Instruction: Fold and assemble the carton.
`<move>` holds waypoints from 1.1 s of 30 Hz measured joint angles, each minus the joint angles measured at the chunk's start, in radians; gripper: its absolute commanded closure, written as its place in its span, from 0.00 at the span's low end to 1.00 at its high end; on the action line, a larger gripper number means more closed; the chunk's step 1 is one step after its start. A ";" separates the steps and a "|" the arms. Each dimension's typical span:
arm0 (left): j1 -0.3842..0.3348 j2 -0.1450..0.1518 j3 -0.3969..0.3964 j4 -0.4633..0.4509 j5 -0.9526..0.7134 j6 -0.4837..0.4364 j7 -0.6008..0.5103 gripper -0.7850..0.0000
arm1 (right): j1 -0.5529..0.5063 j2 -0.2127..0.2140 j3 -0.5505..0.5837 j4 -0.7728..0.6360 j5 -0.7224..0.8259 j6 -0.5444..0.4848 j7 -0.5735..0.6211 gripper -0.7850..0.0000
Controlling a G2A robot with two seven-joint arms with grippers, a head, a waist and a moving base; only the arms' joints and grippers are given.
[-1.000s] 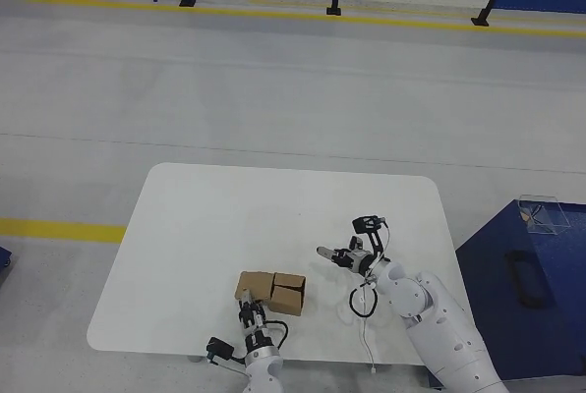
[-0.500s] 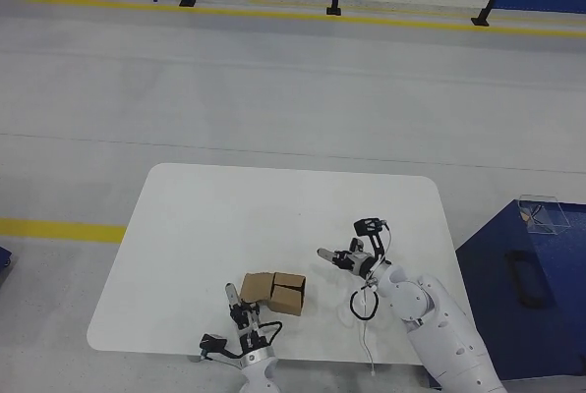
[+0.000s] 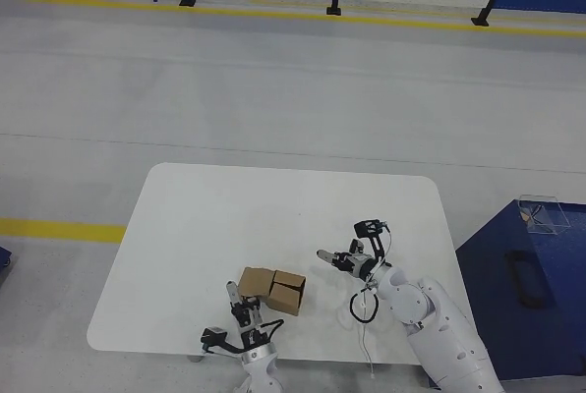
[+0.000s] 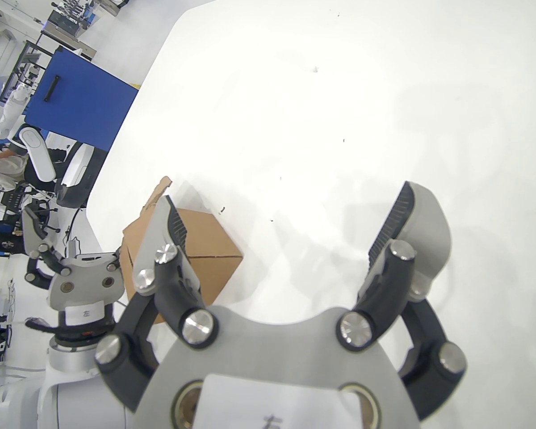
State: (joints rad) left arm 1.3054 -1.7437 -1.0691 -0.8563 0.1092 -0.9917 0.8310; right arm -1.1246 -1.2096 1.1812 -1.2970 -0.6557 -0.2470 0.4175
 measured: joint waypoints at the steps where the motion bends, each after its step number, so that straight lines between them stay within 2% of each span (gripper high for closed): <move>1: 0.011 -0.002 -0.013 -0.016 0.001 -0.017 -0.020 0.00 | 0.000 0.000 0.000 0.000 0.000 0.000 0.000 0.00; 4: 0.034 -0.001 -0.026 -0.069 0.018 -0.022 -0.025 0.00 | 0.000 0.000 0.000 0.000 0.000 0.000 0.000 0.00; 10: 0.069 0.020 -0.008 -0.146 0.028 -0.021 -0.023 0.00 | 0.000 0.000 0.000 0.000 0.000 0.000 0.000 0.00; 23: 0.140 0.054 0.052 -0.243 0.090 -0.021 -0.023 0.00 | 0.000 0.000 0.000 0.000 0.000 0.000 0.000 0.00; 33: 0.168 0.061 0.069 -0.270 0.141 -0.021 -0.023 0.00 | 0.000 0.000 0.000 0.000 0.000 0.000 0.000 0.00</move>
State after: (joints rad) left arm 1.4735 -1.6829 -1.0001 -1.1262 0.2502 -1.0123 0.8078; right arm -1.1246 -1.2096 1.1812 -1.2970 -0.6557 -0.2470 0.4175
